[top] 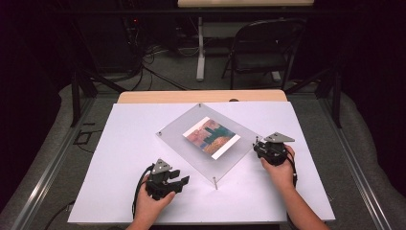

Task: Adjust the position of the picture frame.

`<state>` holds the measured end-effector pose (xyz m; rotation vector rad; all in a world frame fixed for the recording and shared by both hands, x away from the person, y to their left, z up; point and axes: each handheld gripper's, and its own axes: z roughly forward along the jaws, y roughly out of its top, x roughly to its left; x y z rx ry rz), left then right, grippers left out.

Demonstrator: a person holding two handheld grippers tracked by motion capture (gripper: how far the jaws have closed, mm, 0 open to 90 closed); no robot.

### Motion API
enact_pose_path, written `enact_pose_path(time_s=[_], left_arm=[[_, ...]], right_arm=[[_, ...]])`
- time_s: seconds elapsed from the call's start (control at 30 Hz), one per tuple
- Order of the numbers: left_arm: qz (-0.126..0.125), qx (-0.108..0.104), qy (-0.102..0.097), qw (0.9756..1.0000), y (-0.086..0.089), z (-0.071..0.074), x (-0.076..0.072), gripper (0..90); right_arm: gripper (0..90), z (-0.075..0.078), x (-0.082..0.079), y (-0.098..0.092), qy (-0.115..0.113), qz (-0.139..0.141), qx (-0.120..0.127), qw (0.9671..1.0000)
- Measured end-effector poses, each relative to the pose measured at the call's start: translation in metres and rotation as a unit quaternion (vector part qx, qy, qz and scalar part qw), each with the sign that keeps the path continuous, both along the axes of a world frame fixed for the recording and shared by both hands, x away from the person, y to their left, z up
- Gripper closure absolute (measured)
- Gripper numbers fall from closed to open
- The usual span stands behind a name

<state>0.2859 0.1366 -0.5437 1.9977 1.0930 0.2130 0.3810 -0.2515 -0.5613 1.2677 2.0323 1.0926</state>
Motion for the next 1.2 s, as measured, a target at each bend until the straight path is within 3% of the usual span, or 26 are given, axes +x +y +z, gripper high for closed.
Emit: enact_pose_path(time_s=[0.27, 0.33, 0.53, 0.7, 0.87, 1.0, 1.2], left_arm=[[-0.011, 0.007, -0.003, 0.9999, -0.004, -0.003, -0.014, 54.0], [-0.015, 0.010, -0.002, 0.9998, -0.008, -0.003, -0.016, 54.3], [-0.032, 0.018, -0.004, 0.9993, -0.019, -0.006, -0.019, 56.0], [-0.048, 0.018, -0.007, 0.9987, -0.033, -0.006, -0.020, 58.8], [-0.080, 0.015, 0.001, 0.9967, -0.057, -0.011, -0.021, 59.4], [-0.088, 0.003, 0.007, 0.9961, -0.070, -0.013, -0.018, 61.3], [-0.092, 0.006, -0.003, 0.9958, -0.085, -0.016, -0.014, 68.8]], right_arm=[[84.8, -0.004, 0.012, 0.006, 0.009, 0.003, -0.009, 0.9999], [84.9, -0.004, 0.014, 0.004, 0.014, 0.006, 0.001, 0.9999], [85.1, -0.002, 0.015, 0.004, 0.019, 0.009, -0.002, 0.9998], [85.1, -0.002, 0.015, 0.005, 0.017, 0.005, -0.003, 0.9998], [85.2, -0.003, 0.014, 0.004, 0.015, 0.006, -0.001, 0.9999], [85.1, -0.003, 0.014, 0.004, 0.015, 0.008, 0.001, 0.9998], [85.0, -0.004, 0.013, 0.003, 0.015, 0.006, 0.007, 0.9998]])
